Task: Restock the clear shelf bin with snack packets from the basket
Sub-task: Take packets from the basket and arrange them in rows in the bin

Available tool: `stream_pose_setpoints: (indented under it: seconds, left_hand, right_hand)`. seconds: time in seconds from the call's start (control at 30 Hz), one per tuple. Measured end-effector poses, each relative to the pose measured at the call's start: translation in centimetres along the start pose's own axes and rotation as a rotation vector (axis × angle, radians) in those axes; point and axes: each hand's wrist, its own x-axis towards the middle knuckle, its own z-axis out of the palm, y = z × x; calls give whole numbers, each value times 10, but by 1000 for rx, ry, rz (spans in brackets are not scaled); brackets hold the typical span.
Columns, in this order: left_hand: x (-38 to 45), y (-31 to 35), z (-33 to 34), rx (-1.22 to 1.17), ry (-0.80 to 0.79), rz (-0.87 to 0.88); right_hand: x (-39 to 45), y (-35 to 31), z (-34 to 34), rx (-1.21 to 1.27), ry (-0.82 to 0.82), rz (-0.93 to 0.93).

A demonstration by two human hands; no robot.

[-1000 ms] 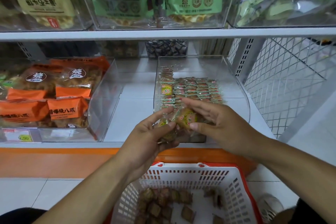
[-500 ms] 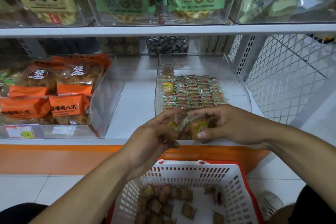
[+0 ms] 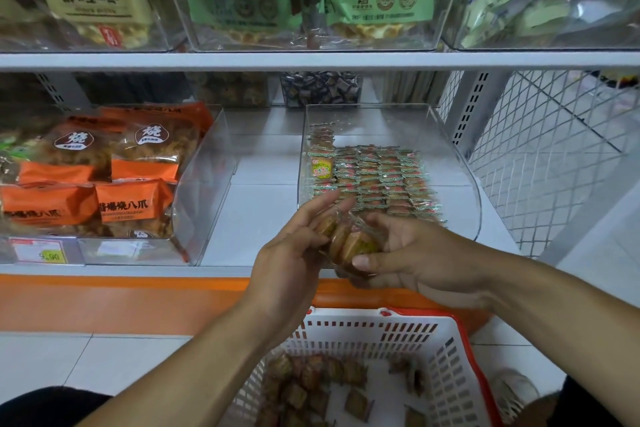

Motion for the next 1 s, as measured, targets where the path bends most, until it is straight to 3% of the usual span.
stream_pose_setpoints:
  seconds: [0.1,0.2,0.27,0.37,0.53,0.7,1.0]
  left_hand:
    - [-1,4,6,84,-25,29]
    - [9,11,10,216,26,74]
    - [14,17,11,359,76,131]
    - [16,18,6,649,200,269]
    - [27,16,0,572,203,77]
    - [30,14,-4,560,148,47]
    - [35,6,-9,514,134,67]
  right_hand:
    - [2,-1,6,18,-75,-24]
    - [9,-2,4,22,-8,-77]
    - [19,-8,-1,-42,93,-109]
    - [50,-21,-14,-455,392,-91]
    - [115,-32,-29,-596,608,-59]
    - [159,-24,-28,-534,689,-50]
    - [154,-20,-14,-859,779,-75]
